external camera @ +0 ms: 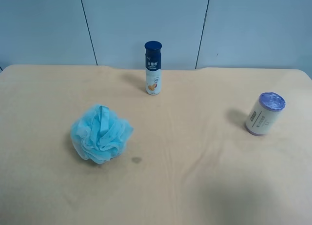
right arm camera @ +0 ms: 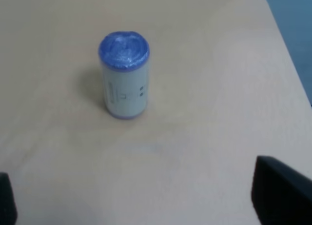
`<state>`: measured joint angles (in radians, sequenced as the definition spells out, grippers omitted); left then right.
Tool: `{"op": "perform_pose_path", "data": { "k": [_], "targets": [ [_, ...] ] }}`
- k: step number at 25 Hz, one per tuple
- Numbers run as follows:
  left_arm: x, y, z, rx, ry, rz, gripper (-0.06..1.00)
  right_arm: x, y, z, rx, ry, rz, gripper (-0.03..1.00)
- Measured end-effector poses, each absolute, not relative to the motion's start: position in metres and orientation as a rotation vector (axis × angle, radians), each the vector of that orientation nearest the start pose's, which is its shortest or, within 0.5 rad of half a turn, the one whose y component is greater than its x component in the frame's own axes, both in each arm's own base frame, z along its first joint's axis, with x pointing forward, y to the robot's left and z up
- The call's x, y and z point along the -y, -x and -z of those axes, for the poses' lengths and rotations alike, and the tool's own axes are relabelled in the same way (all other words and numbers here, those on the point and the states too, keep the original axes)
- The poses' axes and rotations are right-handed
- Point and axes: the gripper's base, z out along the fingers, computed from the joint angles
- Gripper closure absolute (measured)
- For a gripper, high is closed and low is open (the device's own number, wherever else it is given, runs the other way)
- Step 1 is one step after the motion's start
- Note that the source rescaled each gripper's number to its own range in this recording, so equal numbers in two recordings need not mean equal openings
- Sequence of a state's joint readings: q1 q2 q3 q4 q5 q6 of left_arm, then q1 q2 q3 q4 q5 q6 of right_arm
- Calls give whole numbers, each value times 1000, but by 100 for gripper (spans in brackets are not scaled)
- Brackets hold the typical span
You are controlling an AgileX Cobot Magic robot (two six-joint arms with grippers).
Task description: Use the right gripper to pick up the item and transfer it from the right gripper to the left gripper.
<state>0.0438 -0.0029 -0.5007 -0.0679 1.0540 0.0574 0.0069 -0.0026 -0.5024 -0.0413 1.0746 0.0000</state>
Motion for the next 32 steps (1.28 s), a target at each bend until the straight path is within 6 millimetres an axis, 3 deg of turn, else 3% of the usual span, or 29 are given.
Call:
{"op": "perform_pose_path", "data": {
  "k": [32],
  "targets": [
    [6,5,-278,-2031,-17,17,10,3,6,-277,-2053,5,35,14]
  ]
}}
